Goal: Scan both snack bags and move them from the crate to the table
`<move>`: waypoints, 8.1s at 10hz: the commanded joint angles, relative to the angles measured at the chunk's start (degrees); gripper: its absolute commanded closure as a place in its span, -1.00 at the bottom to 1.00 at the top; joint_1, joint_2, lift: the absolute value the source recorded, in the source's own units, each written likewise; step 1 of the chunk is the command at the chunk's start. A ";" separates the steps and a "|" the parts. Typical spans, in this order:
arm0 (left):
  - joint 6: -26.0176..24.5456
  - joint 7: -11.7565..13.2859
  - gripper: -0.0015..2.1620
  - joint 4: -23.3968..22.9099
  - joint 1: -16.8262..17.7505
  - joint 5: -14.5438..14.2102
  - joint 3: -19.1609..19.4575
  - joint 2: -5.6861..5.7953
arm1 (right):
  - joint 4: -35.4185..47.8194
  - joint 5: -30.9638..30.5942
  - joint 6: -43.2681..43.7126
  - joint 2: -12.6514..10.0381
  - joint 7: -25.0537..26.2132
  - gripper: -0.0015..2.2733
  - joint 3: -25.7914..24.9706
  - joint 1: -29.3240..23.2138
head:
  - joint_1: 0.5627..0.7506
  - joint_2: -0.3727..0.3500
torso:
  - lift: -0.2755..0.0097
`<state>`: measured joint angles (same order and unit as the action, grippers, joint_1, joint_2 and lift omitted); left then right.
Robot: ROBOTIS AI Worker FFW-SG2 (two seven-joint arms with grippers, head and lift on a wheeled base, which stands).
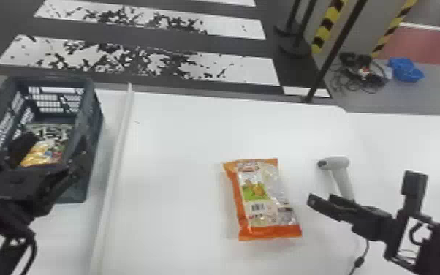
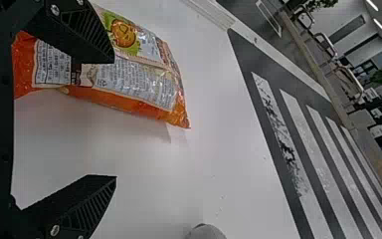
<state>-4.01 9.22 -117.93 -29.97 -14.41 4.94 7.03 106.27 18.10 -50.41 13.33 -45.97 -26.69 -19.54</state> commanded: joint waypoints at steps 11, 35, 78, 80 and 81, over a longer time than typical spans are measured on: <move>0.00 0.00 -0.91 0.50 0.00 0.00 -0.02 0.09 | -5.98 -11.60 -0.88 2.67 -6.24 0.99 15.00 5.04 | 0.41 0.00 | 0.32; -1.05 0.00 -0.91 -1.60 -0.44 -0.70 -0.11 1.14 | -32.26 -0.53 32.17 9.09 40.87 -0.95 -10.05 13.04 | 0.41 -0.94 | 0.32; -34.80 50.54 -0.90 49.28 56.34 47.20 -27.97 19.34 | -0.97 -14.76 67.15 -8.58 45.00 -0.92 28.27 -12.80 | 0.41 0.42 | 0.32; -34.63 50.98 -0.96 54.29 58.18 48.43 -30.34 17.84 | -1.24 -14.41 67.15 -8.49 44.91 -0.92 28.27 -12.71 | 0.41 0.40 | 0.32; -34.45 50.89 -0.96 56.84 59.06 49.31 -30.96 17.05 | -1.59 -14.41 67.32 -8.49 44.82 -0.92 28.27 -12.54 | 0.41 0.39 | 0.32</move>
<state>-38.59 60.11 -62.66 28.52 34.34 -25.56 24.50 104.87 3.68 16.80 4.82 -1.15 1.58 -32.15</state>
